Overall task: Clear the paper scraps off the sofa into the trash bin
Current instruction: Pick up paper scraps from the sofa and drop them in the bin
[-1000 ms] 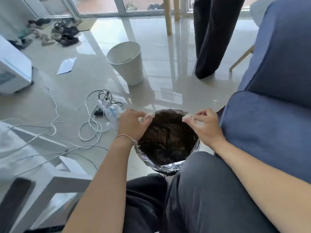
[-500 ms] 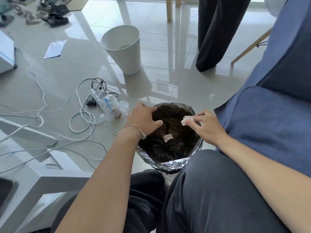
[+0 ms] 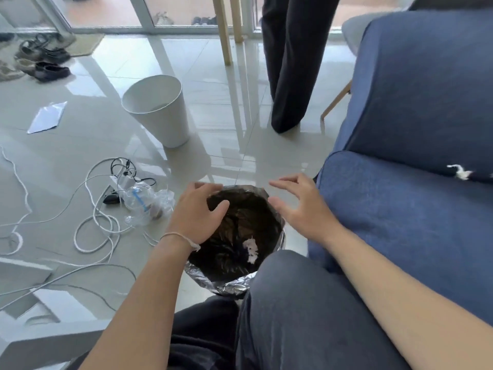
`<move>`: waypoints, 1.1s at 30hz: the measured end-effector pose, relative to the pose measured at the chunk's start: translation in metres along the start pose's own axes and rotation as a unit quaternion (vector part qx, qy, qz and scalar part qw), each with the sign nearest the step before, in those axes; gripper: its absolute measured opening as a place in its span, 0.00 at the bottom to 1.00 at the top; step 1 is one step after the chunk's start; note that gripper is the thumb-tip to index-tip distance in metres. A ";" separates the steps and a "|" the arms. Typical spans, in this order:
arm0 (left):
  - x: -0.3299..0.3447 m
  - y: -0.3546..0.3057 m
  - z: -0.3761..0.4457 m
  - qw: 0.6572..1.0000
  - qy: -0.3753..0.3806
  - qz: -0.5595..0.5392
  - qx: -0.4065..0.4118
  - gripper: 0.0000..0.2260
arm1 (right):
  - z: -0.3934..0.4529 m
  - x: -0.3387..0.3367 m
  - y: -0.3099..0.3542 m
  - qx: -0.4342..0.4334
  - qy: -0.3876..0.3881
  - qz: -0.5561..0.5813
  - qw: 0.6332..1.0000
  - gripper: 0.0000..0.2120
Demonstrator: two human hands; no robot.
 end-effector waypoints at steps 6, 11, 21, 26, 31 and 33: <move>-0.001 -0.113 -0.008 0.978 -0.057 -0.196 0.047 0.14 | -0.077 -0.205 -0.070 0.028 -0.292 -0.058 0.954 0.12; 0.081 -0.258 0.002 0.949 -0.002 -0.287 0.127 0.13 | -0.136 -0.327 -0.182 0.239 -0.441 -0.175 0.847 0.16; 0.247 -0.394 0.047 0.971 0.007 -0.209 0.113 0.14 | -0.105 -0.322 -0.234 0.320 -0.489 -0.175 0.793 0.17; 0.266 -0.385 0.044 0.985 -0.079 -0.082 0.126 0.17 | -0.096 -0.313 -0.241 0.279 -0.510 -0.174 0.795 0.11; 0.271 -0.386 0.051 0.991 -0.099 -0.043 0.084 0.15 | -0.096 -0.312 -0.243 0.262 -0.526 -0.181 0.789 0.07; 0.271 -0.385 0.055 0.993 -0.098 -0.048 0.054 0.12 | -0.097 -0.311 -0.244 0.263 -0.528 -0.182 0.787 0.06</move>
Point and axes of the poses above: each hand's wrist, its own z-axis towards the middle knuckle, its own x-axis out of the palm, y = z × x, the point moved 8 cm from there along z, towards the middle knuckle, and after that the axes turned 5 degrees about x, right-handed, at the moved point
